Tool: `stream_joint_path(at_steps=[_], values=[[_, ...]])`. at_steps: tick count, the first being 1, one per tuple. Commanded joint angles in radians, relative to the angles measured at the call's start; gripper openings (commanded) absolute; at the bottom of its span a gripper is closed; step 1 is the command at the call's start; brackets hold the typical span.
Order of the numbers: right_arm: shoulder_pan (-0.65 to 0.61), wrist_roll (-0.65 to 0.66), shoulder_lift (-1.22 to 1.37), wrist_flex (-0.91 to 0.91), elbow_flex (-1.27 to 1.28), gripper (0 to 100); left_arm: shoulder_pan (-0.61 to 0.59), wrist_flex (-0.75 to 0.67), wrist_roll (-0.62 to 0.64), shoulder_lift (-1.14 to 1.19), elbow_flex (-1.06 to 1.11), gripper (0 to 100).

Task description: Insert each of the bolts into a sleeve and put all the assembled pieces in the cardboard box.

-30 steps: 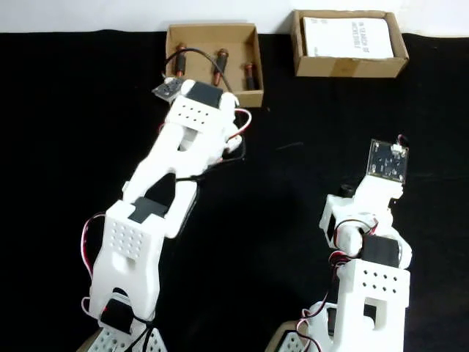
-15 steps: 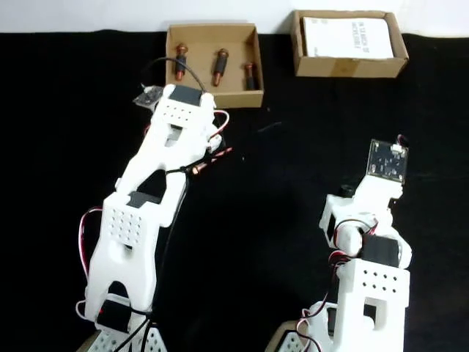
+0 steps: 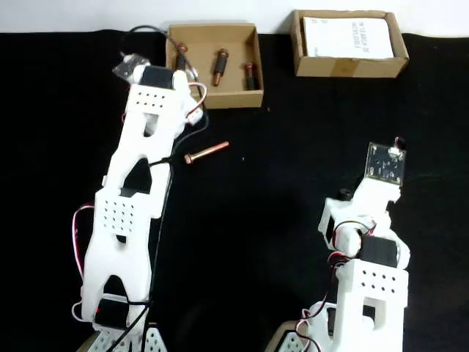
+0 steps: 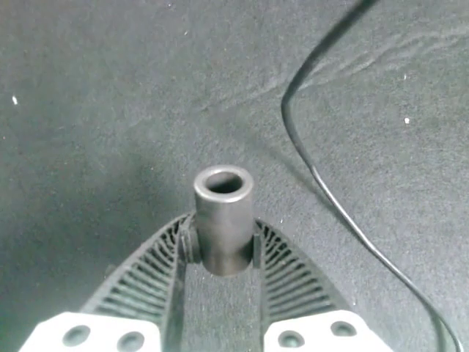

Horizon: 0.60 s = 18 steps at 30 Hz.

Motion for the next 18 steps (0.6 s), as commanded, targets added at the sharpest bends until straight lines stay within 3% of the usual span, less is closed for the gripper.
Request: stream_joint_path(at_steps=[1,7,12,18], values=[[-0.007,0.008,-0.025,-0.016,0.010,0.6,-0.007,0.041,-0.006,-0.012,-0.131,19],[-0.007,0.008,-0.027,-0.018,0.013,0.6,0.090,0.044,0.008,-0.062,-0.048,17],[-0.007,0.008,-0.022,-0.018,0.013,0.6,0.179,0.040,0.126,-0.119,0.133,18],[-0.007,0.008,-0.021,-0.018,0.015,0.6,0.128,-0.028,0.181,-0.042,0.140,17]])
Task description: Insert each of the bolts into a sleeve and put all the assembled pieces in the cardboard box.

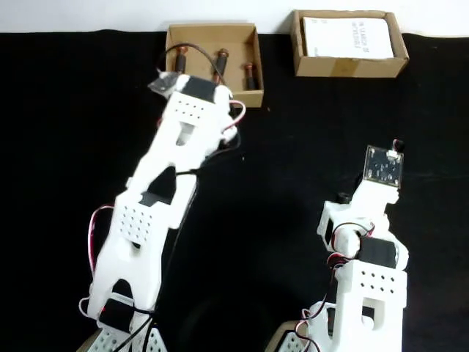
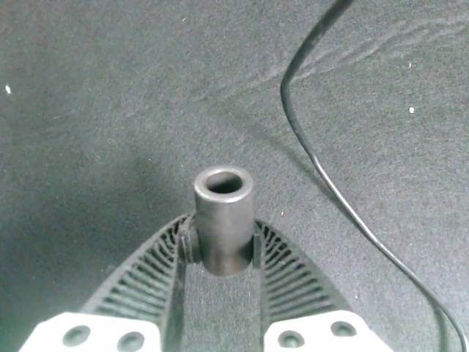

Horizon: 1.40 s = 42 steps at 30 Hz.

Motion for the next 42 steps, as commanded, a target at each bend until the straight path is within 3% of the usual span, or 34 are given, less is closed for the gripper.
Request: stream_joint_path(at_steps=[1,17,27,33,42], values=[[-0.007,0.008,-0.018,-0.018,-0.004,0.6,-0.048,-0.046,0.017,0.008,-0.008,17],[-0.007,0.061,-0.018,-0.019,-0.004,0.6,-0.070,-0.066,0.068,0.168,-0.073,17],[-0.007,0.061,-0.018,-0.019,-0.004,0.6,-0.183,-0.133,0.061,0.196,-0.067,17],[-0.007,0.061,-0.022,-0.019,-0.004,0.6,-0.182,-0.207,-0.052,0.211,-0.067,14],[-0.007,0.058,-0.022,-0.019,-0.004,0.6,-0.180,-0.137,-0.169,0.248,-0.130,11]])
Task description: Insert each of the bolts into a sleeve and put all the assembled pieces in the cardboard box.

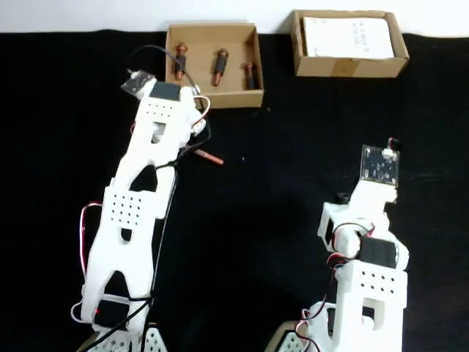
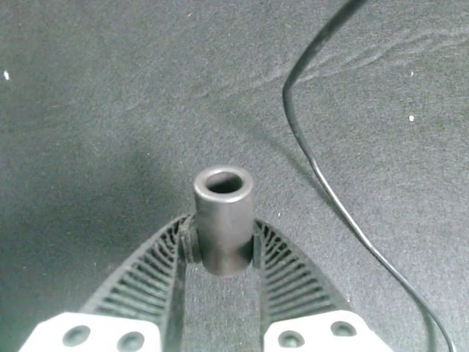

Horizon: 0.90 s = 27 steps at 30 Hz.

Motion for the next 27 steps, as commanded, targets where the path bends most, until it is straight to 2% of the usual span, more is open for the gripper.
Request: stream_joint_path(at_steps=[1,6,9,17,19,22,27], values=[[-0.007,0.002,-0.022,-0.019,-0.004,0.6,-0.013,0.037,-0.044,-0.002,-0.012,11],[-0.007,0.002,-0.024,-0.019,-0.004,0.6,-0.016,0.058,-0.218,-0.005,-0.012,1],[-0.007,0.002,-0.024,-0.019,-0.004,0.6,-0.015,0.058,-0.310,-0.007,-0.015,1],[-0.007,0.002,-0.024,-0.019,-0.004,0.6,0.021,0.063,-0.810,0.001,-0.154,1],[-0.007,0.002,-0.024,-0.019,-0.004,0.6,0.041,0.057,-0.901,0.001,-0.171,1],[-0.007,0.000,-0.024,-0.019,-0.004,0.6,0.071,0.058,-0.971,0.002,-0.171,3],[-0.007,0.000,-0.024,-0.019,-0.004,0.6,0.081,0.080,-0.948,-0.005,-0.176,15]])
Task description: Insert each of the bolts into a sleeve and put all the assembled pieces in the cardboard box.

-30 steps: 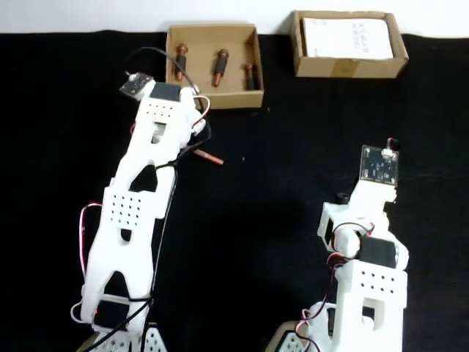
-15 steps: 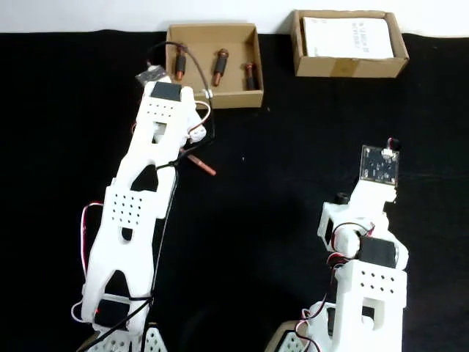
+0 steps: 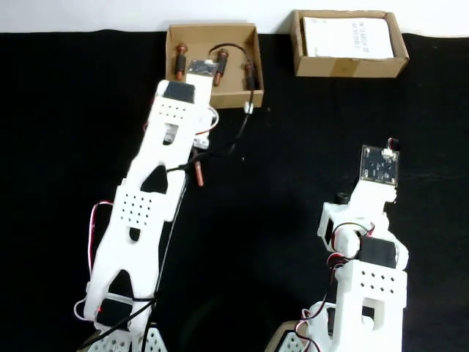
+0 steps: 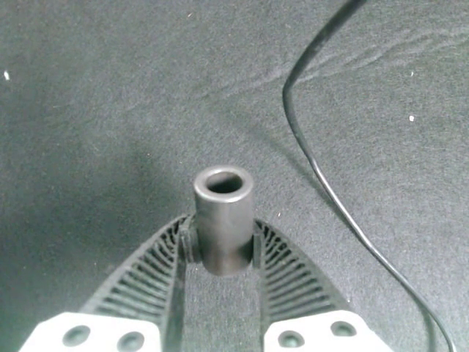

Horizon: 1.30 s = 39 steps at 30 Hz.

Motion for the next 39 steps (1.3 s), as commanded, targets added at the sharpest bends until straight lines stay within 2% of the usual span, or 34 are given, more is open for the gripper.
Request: stream_joint_path(at_steps=[1,8,12,17,24,28,33,39], values=[[-0.007,0.000,-0.024,-0.019,-0.004,0.6,0.010,0.023,0.046,-0.025,-0.051,16],[-0.007,0.000,-0.024,-0.019,-0.004,0.6,0.013,0.141,0.295,-0.025,-0.104,19],[-0.007,0.003,-0.024,-0.019,-0.004,0.6,0.007,0.146,0.493,-0.025,-0.101,19],[-0.007,0.002,-0.024,-0.019,-0.004,0.6,0.044,0.143,0.634,-0.019,-0.101,19],[-0.007,0.003,-0.024,-0.019,-0.004,0.6,0.056,0.141,0.628,-0.018,-0.054,19],[-0.007,0.005,-0.024,-0.019,-0.004,0.6,0.054,0.141,0.523,-0.018,0.005,18],[-0.007,0.005,-0.024,-0.019,-0.004,0.6,0.027,0.135,0.471,-0.016,0.005,13],[-0.007,0.006,-0.024,-0.019,-0.004,0.6,-0.005,0.006,0.405,-0.016,0.007,12]])
